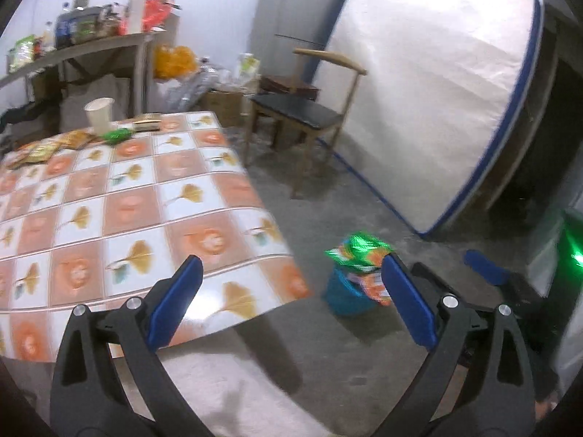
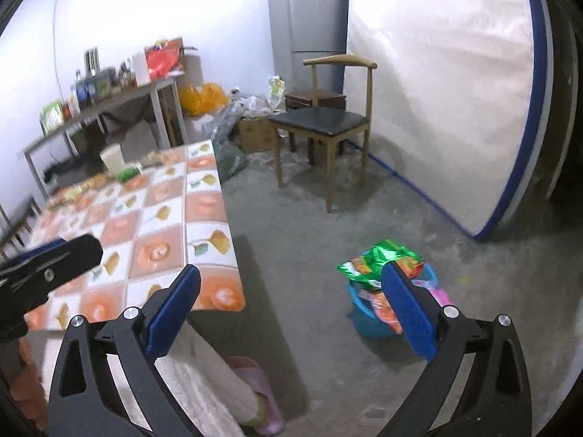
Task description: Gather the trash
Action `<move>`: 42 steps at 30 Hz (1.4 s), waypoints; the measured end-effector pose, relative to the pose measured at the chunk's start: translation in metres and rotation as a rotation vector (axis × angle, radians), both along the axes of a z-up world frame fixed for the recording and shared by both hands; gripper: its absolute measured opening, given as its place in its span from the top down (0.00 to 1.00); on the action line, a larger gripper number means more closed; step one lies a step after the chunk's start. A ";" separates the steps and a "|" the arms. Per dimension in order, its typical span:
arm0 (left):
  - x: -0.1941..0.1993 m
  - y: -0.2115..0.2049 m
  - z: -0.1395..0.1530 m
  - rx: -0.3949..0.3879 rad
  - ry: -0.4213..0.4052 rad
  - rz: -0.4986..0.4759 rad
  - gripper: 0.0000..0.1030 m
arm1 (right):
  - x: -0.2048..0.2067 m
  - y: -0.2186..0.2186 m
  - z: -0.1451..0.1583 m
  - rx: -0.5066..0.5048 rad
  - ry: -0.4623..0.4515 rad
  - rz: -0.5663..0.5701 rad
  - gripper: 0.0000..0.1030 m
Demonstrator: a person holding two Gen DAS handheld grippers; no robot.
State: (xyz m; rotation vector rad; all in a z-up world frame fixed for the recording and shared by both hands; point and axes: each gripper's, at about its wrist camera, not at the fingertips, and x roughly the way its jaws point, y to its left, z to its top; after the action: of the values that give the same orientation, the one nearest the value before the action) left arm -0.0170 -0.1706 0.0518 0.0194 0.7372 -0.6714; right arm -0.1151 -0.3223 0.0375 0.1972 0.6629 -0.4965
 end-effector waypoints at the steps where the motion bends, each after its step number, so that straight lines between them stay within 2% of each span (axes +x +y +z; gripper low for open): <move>1: 0.002 0.003 -0.002 0.021 -0.014 0.027 0.08 | 0.000 0.007 0.001 -0.020 0.012 -0.004 0.06; 5: 0.001 0.015 -0.011 0.105 -0.078 0.110 0.08 | -0.009 0.030 0.000 -0.123 0.043 -0.046 0.06; 8: -0.003 0.022 -0.017 0.154 -0.103 0.132 0.08 | -0.018 0.041 -0.004 -0.168 0.059 -0.075 0.06; 15: -0.006 0.017 -0.033 0.284 -0.048 0.135 0.08 | -0.034 0.046 -0.017 -0.164 0.109 -0.110 0.06; 23: -0.003 0.020 -0.045 0.332 0.017 0.176 0.08 | -0.027 0.031 -0.030 -0.046 0.135 -0.132 0.06; 30: 0.002 0.027 -0.048 0.344 0.036 0.226 0.08 | -0.020 0.036 -0.041 -0.039 0.166 -0.112 0.06; 42: 0.006 0.028 -0.048 0.371 0.026 0.242 0.08 | -0.013 0.038 -0.045 -0.045 0.188 -0.092 0.06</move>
State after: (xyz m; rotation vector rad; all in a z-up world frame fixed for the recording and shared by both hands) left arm -0.0112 -0.1429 0.0034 0.2574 0.8652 -0.2983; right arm -0.1278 -0.2843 -0.0070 0.1402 0.8284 -0.6229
